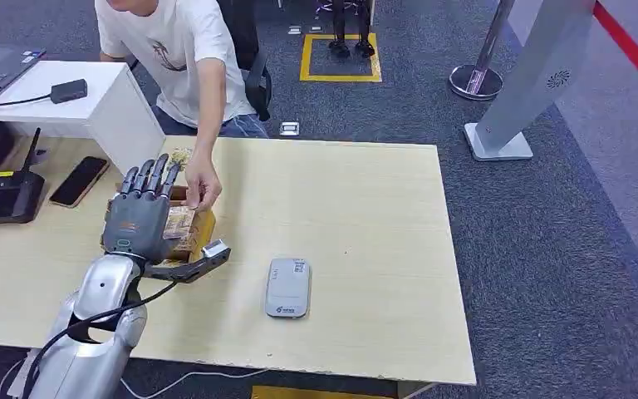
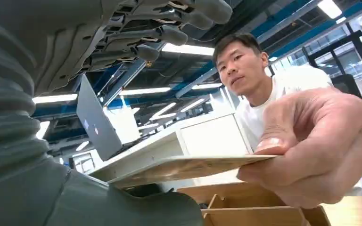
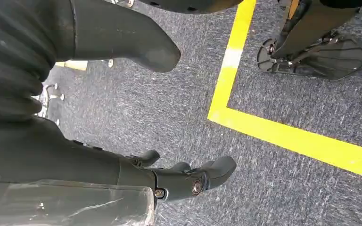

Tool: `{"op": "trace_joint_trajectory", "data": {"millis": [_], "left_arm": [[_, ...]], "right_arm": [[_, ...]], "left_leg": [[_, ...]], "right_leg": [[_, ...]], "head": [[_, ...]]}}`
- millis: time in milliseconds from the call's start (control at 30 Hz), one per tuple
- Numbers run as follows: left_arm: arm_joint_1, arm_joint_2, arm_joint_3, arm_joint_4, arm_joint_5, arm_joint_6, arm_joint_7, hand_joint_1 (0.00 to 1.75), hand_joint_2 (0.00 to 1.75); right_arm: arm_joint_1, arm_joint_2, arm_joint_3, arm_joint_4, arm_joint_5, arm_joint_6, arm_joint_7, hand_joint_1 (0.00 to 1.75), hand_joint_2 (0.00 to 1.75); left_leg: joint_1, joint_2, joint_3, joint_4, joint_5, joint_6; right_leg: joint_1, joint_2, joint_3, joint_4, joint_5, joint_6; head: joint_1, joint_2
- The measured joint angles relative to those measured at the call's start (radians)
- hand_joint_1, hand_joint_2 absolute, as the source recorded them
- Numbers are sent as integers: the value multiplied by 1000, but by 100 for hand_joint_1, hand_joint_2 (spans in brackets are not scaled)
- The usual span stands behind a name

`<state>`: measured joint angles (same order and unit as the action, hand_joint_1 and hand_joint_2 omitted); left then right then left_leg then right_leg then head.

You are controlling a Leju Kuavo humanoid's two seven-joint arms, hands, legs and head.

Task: Pass the card to the sensor for recognition and then transmit it.

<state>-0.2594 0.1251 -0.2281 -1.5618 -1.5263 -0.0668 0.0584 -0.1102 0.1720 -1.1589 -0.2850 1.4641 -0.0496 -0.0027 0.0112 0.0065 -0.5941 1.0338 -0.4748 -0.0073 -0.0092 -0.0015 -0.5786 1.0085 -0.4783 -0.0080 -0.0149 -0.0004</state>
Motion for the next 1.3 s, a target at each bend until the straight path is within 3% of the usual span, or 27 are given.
{"op": "trace_joint_trajectory", "data": {"millis": [633,667,700,1300], "left_arm": [[-17,0,-25,0,0,-4,1,0,175],[3,-1,-25,-22,8,-11,-42,0,175],[14,-2,-25,-39,8,-16,-48,0,175],[89,-40,-28,-130,11,-36,-36,0,175]], "right_arm": [[0,0,5,0,2,0,-2,0,175],[1,0,5,0,-15,-5,0,0,175],[1,0,5,0,-19,-5,1,0,175],[1,6,4,0,-22,2,-15,0,175]], "left_leg": [[0,0,0,0,0,0],[0,1,0,0,0,0],[0,1,0,0,0,0],[0,0,0,0,0,0]], "right_leg": [[0,0,0,0,0,0],[0,0,0,0,0,0],[0,0,0,0,0,0],[0,0,0,0,0,0]], "head": [[0,0],[0,0],[0,0],[0,0]]}}
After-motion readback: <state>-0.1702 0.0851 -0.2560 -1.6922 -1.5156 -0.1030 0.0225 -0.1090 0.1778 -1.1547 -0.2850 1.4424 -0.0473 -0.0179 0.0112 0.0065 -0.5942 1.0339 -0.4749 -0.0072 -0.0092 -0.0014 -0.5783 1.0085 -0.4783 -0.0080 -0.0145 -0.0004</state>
